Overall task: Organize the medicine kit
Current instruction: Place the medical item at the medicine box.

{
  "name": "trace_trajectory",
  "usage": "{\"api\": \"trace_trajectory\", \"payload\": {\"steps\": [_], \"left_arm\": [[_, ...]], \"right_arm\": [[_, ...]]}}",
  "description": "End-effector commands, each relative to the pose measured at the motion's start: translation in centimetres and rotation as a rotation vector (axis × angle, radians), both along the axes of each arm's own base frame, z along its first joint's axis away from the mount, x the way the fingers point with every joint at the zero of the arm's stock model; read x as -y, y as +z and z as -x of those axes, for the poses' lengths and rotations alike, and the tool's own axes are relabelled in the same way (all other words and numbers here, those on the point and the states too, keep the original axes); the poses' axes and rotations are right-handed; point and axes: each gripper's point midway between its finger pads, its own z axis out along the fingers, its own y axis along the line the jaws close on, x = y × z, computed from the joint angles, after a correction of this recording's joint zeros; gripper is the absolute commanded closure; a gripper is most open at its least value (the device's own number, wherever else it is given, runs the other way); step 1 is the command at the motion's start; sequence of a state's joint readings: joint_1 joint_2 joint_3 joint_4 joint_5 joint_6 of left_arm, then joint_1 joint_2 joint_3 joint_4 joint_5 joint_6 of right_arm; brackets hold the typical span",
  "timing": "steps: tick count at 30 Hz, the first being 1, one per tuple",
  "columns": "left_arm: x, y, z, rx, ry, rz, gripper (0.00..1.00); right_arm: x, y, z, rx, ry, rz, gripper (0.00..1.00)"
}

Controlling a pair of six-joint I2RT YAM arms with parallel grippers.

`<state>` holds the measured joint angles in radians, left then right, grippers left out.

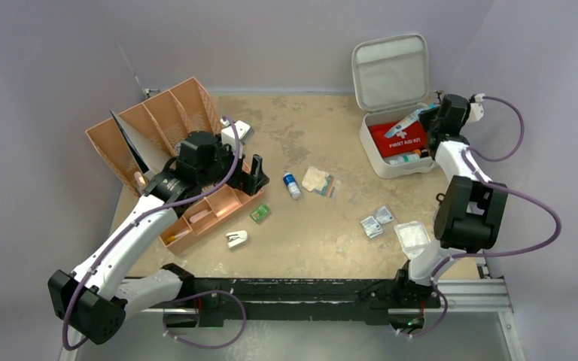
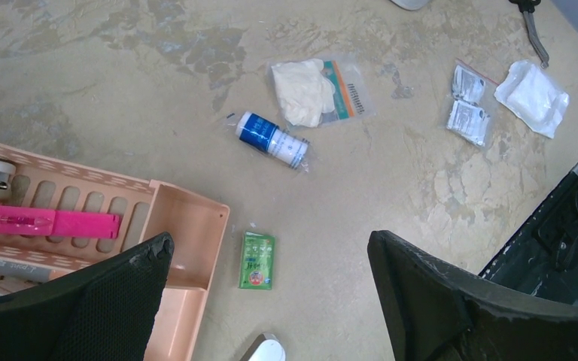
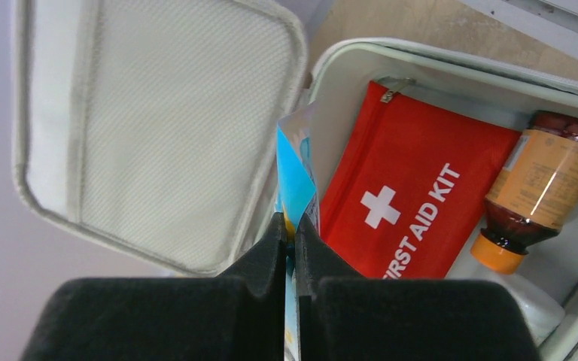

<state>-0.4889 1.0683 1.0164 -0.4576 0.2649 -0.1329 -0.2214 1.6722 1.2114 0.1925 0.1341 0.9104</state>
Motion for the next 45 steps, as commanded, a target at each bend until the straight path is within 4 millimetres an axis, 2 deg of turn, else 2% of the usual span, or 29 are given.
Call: {"api": "trace_trajectory", "payload": {"steps": [1, 7, 16, 21, 37, 40, 45], "left_arm": [[0.6, 0.1, 0.4, 0.024, -0.043, -0.001, 0.00], [0.8, -0.2, 0.6, 0.017, -0.058, -0.008, 0.00], [0.8, 0.0, 0.6, 0.019, -0.056, -0.009, 0.00], [0.9, -0.3, 0.5, 0.010, -0.062, -0.011, 0.00], [0.9, -0.7, 0.5, 0.000, -0.062, -0.017, 0.00], [0.9, -0.7, 0.5, 0.000, -0.061, -0.018, 0.00], [1.0, -0.7, 0.4, 0.002, -0.062, -0.018, 0.00]], "right_arm": [[1.0, 0.9, -1.3, 0.071, -0.011, -0.029, 1.00], [1.1, -0.9, -2.7, 0.078, -0.003, -0.068, 1.00], [3.0, -3.0, -3.4, 0.039, -0.042, -0.087, 0.99], [3.2, -4.6, -4.9, 0.068, -0.004, -0.141, 1.00], [4.1, -5.6, -6.9, 0.202, -0.012, -0.266, 1.00], [4.6, -5.7, -6.8, 0.188, -0.027, -0.265, 1.00], [5.3, -7.0, -5.9, 0.119, -0.072, -0.268, 0.98]]}}
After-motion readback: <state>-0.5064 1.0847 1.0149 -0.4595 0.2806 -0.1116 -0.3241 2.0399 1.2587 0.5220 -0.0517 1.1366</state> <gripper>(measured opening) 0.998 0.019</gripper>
